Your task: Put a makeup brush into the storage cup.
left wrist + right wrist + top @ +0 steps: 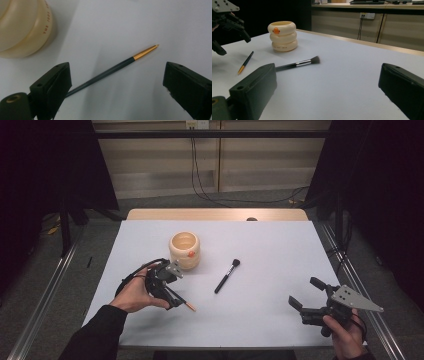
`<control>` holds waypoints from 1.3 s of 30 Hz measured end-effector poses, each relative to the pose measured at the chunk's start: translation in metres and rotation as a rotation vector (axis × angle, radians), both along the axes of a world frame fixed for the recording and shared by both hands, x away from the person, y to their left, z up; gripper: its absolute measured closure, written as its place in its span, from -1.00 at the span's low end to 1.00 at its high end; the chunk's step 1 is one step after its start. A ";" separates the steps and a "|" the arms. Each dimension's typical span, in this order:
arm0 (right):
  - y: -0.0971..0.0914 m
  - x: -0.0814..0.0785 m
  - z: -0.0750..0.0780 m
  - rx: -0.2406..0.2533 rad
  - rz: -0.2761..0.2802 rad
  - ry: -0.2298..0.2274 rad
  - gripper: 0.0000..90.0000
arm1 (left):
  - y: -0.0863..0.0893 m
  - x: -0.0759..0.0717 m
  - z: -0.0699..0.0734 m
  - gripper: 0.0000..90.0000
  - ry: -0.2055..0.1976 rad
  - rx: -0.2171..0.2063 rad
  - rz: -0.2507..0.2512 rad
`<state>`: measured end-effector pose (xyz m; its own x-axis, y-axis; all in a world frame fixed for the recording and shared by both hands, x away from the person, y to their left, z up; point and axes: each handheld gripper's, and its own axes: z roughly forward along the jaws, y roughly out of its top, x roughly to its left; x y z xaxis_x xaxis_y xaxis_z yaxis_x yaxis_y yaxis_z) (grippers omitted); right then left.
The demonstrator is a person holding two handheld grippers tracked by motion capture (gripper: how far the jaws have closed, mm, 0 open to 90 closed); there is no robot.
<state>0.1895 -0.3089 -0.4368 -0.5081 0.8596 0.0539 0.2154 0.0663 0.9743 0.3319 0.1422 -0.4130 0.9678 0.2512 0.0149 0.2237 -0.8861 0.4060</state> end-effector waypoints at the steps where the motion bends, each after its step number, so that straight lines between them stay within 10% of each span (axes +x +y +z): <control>1: 0.000 0.000 0.000 -0.002 -0.001 -0.003 -0.97 | -0.001 0.000 -0.001 -0.77 0.004 0.007 -0.015; 15: 0.001 -0.001 0.000 -0.012 0.005 0.004 -0.97 | -0.002 0.001 -0.007 -0.19 -0.027 0.037 -0.028; 28: 0.002 -0.001 0.000 -0.014 0.009 0.001 -0.97 | -0.013 0.006 -0.016 0.41 -0.027 0.107 -0.155; 39: 0.001 0.000 0.000 -0.012 0.012 0.006 -0.97 | -0.016 0.012 -0.027 0.46 -0.017 0.146 -0.198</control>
